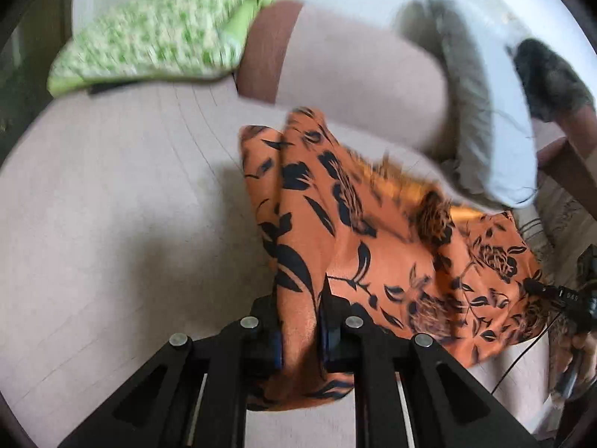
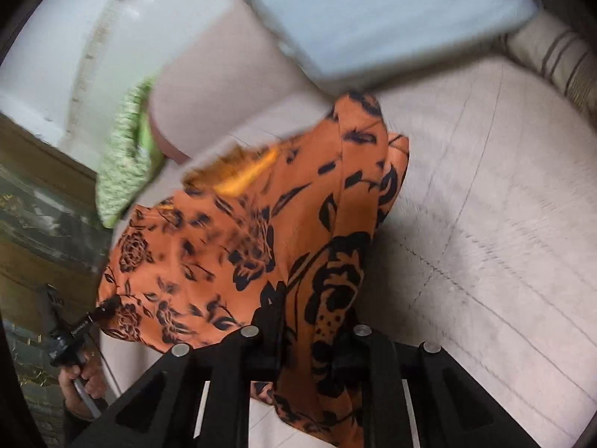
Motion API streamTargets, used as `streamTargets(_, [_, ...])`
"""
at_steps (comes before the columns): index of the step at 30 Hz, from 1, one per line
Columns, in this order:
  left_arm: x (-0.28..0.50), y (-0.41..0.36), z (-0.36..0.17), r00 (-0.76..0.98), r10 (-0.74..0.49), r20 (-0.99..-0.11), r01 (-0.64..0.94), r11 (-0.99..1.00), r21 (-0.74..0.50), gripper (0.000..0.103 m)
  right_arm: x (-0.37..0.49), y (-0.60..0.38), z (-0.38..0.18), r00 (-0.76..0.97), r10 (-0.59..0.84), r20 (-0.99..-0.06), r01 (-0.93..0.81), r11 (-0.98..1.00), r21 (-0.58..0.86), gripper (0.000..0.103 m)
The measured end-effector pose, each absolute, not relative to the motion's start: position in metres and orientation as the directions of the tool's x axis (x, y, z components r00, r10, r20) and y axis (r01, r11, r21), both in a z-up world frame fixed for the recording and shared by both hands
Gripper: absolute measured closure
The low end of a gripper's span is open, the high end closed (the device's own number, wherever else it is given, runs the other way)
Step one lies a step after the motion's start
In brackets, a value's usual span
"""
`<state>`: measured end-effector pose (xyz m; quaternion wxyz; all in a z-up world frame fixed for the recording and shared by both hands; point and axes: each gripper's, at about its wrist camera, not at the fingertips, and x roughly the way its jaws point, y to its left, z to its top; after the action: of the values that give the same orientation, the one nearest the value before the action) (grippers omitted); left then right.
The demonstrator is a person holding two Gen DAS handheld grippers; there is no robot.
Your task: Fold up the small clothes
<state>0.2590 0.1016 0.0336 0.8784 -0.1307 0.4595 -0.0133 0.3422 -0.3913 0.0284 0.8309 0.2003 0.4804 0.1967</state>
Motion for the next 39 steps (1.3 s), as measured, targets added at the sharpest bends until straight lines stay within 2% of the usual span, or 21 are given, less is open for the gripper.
streamTargets(3, [0.204, 0.116, 0.041, 0.581, -0.182, -0.793, -0.123, 0.944, -0.306, 0.088, 0.298, -0.410, 0.037, 0.448, 0.539, -0.713, -0.141, 0.830, 0.539, 0.086])
streamTargets(5, [0.170, 0.117, 0.018, 0.564, -0.199, -0.802, -0.152, 0.929, -0.338, 0.085, 0.268, -0.420, 0.019, 0.439, 0.549, -0.712, -0.114, 0.820, 0.561, 0.084])
streamTargets(7, [0.141, 0.116, -0.030, 0.486, -0.165, -0.858, -0.181, 0.942, -0.283, 0.078, 0.239, -0.421, -0.030, 0.388, 0.530, -0.754, -0.078, 0.834, 0.546, 0.067])
streamTargets(8, [0.134, 0.118, -0.050, 0.429, -0.153, -0.890, -0.206, 0.943, -0.262, 0.077, 0.229, -0.424, -0.058, 0.324, 0.508, -0.798, -0.024, 0.848, 0.530, 0.054])
streamTargets(9, [0.128, 0.125, -0.067, 0.393, -0.161, -0.905, -0.232, 0.935, -0.267, 0.071, 0.223, -0.430, -0.071, 0.297, 0.501, -0.813, 0.015, 0.849, 0.529, 0.031])
streamTargets(10, [0.119, 0.137, -0.064, 0.464, -0.195, -0.864, -0.239, 0.912, -0.334, 0.069, 0.212, -0.438, -0.067, 0.378, 0.525, -0.763, -0.012, 0.826, 0.563, 0.033])
streamTargets(11, [0.119, 0.144, -0.058, 0.461, -0.185, -0.868, -0.265, 0.905, -0.334, 0.062, 0.208, -0.444, -0.060, 0.407, 0.524, -0.748, -0.015, 0.823, 0.568, 0.032])
streamTargets(13, [0.121, 0.154, -0.035, 0.500, -0.122, -0.858, -0.298, 0.905, -0.302, 0.061, 0.207, -0.453, -0.042, 0.476, 0.511, -0.716, -0.010, 0.817, 0.576, 0.030])
streamTargets(16, [0.137, 0.148, -0.006, 0.558, -0.108, -0.823, -0.190, 0.949, -0.253, 0.055, 0.222, -0.449, -0.025, 0.510, 0.484, -0.712, -0.045, 0.841, 0.539, 0.029])
streamTargets(17, [0.146, 0.141, -0.002, 0.567, -0.108, -0.816, -0.147, 0.962, -0.230, 0.048, 0.228, -0.444, -0.025, 0.508, 0.481, -0.715, -0.057, 0.847, 0.529, 0.029])
streamTargets(19, [0.165, 0.124, -0.006, 0.561, -0.075, -0.824, -0.072, 0.988, -0.138, 0.047, 0.246, -0.429, -0.027, 0.502, 0.447, -0.740, -0.073, 0.875, 0.479, 0.029])
streamTargets(22, [0.194, 0.097, -0.025, 0.506, -0.029, -0.862, 0.031, 0.999, -0.015, 0.051, 0.277, -0.408, -0.034, 0.496, 0.379, -0.781, -0.080, 0.916, 0.393, 0.029])
streamTargets(25, [0.211, 0.089, -0.044, 0.419, 0.005, -0.908, 0.056, 0.998, 0.031, 0.079, 0.293, -0.395, -0.040, 0.475, 0.360, -0.803, -0.101, 0.929, 0.356, 0.029])
streamTargets(26, [0.212, 0.092, -0.047, 0.412, 0.010, -0.911, 0.042, 0.999, 0.030, 0.092, 0.295, -0.390, -0.042, 0.465, 0.350, -0.813, -0.109, 0.934, 0.340, 0.029])
streamTargets(27, [0.211, 0.096, -0.048, 0.417, 0.014, -0.909, 0.017, 1.000, 0.023, 0.098, 0.297, -0.385, -0.045, 0.456, 0.331, -0.826, -0.123, 0.943, 0.309, 0.034])
streamTargets(28, [0.210, 0.101, -0.046, 0.424, 0.005, -0.905, 0.000, 1.000, 0.005, 0.100, 0.300, -0.381, -0.048, 0.447, 0.318, -0.836, -0.130, 0.948, 0.291, 0.054])
streamTargets(29, [0.208, 0.104, -0.043, 0.436, 0.008, -0.900, -0.013, 1.000, 0.003, 0.101, 0.301, -0.379, -0.051, 0.434, 0.308, -0.847, -0.132, 0.951, 0.278, 0.066])
streamTargets(32, [0.189, 0.117, -0.023, 0.500, 0.020, -0.866, -0.064, 0.998, -0.013, 0.101, 0.303, -0.377, -0.047, 0.439, 0.296, -0.849, -0.133, 0.955, 0.264, 0.080])
streamTargets(33, [0.180, 0.122, -0.015, 0.523, 0.020, -0.852, -0.085, 0.996, -0.028, 0.101, 0.300, -0.378, -0.039, 0.466, 0.287, -0.837, -0.128, 0.958, 0.257, 0.090])
streamTargets(36, [0.144, 0.146, 0.003, 0.575, 0.022, -0.818, -0.192, 0.975, -0.109, 0.101, 0.285, -0.394, -0.008, 0.566, 0.292, -0.771, -0.103, 0.953, 0.286, 0.094])
streamTargets(39, [0.139, 0.166, -0.035, 0.492, 0.017, -0.870, -0.270, 0.953, -0.134, 0.101, 0.300, -0.397, -0.045, 0.465, 0.223, -0.857, -0.033, 0.971, 0.235, 0.094])
